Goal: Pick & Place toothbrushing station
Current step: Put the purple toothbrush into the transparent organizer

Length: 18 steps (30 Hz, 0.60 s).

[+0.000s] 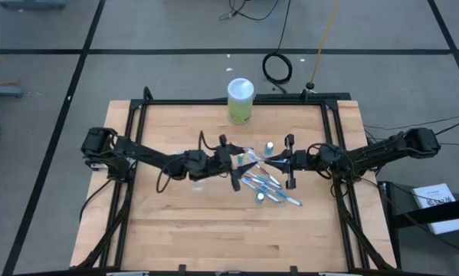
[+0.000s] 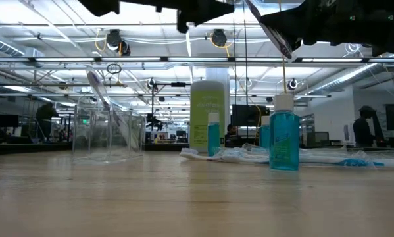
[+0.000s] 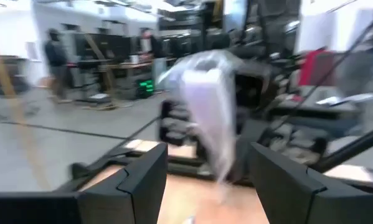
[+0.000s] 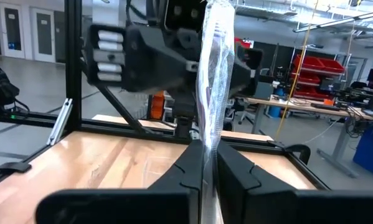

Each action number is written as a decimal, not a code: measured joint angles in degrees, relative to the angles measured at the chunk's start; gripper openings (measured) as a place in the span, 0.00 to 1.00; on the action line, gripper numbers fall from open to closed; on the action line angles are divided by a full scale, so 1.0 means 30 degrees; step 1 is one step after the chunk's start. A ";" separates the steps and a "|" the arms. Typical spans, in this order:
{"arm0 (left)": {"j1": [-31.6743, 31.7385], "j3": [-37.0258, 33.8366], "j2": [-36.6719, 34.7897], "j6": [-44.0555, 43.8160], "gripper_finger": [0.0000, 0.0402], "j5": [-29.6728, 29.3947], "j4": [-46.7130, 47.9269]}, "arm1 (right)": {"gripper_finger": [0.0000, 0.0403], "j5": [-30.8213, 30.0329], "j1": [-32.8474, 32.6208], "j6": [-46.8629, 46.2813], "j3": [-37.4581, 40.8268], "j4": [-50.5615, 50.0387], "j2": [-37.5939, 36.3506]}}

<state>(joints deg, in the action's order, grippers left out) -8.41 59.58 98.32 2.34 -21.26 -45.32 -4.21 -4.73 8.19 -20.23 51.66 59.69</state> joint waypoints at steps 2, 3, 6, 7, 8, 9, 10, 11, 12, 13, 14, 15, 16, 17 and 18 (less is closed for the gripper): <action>0.0188 0.0220 0.0038 -0.0323 0.57 0.1023 0.0078 | 0.03 0.0000 0.0000 0.0024 0.0000 0.0044 0.0150; 0.0274 0.0326 0.0038 -0.0492 0.57 0.1426 0.0055 | 0.03 0.0000 0.0000 0.0067 0.0000 0.0192 0.0243; 0.0512 0.0375 0.0002 -0.0919 0.57 0.1884 -0.0063 | 0.03 0.0004 0.0000 0.0086 0.0000 0.0440 0.0372; 0.0587 0.0375 0.0002 -0.1023 0.57 0.1892 -0.0019 | 0.03 0.0007 0.0000 0.0086 0.0000 0.0510 0.0403; 0.0645 0.0375 0.0006 -0.1077 0.57 0.1912 0.0056 | 0.03 0.0007 0.0000 0.0086 0.0000 0.0524 0.0403; 0.0689 0.0371 0.0016 -0.1185 0.57 0.1925 0.0066 | 0.03 0.0007 0.0000 0.0080 0.0000 0.0591 0.0403; 0.0726 0.0375 0.0016 -0.1348 0.57 0.1925 0.0065 | 0.03 0.0007 0.0000 0.0083 0.0000 0.0634 0.0403; 0.0791 0.0374 0.0016 -0.1419 0.57 0.1933 0.0089 | 0.03 0.0007 0.0000 0.0083 0.0000 0.0658 0.0403; 0.0811 0.0373 0.0014 -0.1465 0.57 0.1942 0.0140 | 0.03 0.0007 0.0000 0.0069 0.0000 0.0691 0.0403; 0.0817 0.0373 0.0012 -0.1462 0.57 0.1966 0.0186 | 0.03 0.0010 0.0000 0.0047 0.0000 0.0710 0.0403; 0.0820 0.0368 0.0016 -0.1462 0.57 0.1989 0.0196 | 0.03 0.0015 0.0000 0.0036 0.0000 0.0729 0.0403; 0.0822 0.0368 0.0016 -0.1450 0.57 0.1998 0.0196 | 0.03 0.0015 0.0000 0.0042 0.0000 0.0721 0.0403; 0.0820 0.0368 0.0016 -0.1416 0.57 0.1998 0.0187 | 0.03 0.0015 0.0000 0.0035 0.0000 0.0714 0.0403; 0.0848 0.0368 0.0016 -0.1403 0.57 0.1999 0.0174 | 0.03 0.0015 0.0000 0.0035 0.0000 0.0714 0.0403; 0.0882 0.0368 0.0016 -0.1403 0.57 0.2020 0.0182 | 0.03 0.0015 0.0000 0.0035 0.0000 0.0743 0.0403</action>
<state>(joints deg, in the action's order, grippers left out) -5.76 60.69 98.37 -1.87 -15.20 -44.77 -4.16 -4.73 8.29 -20.23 53.89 60.90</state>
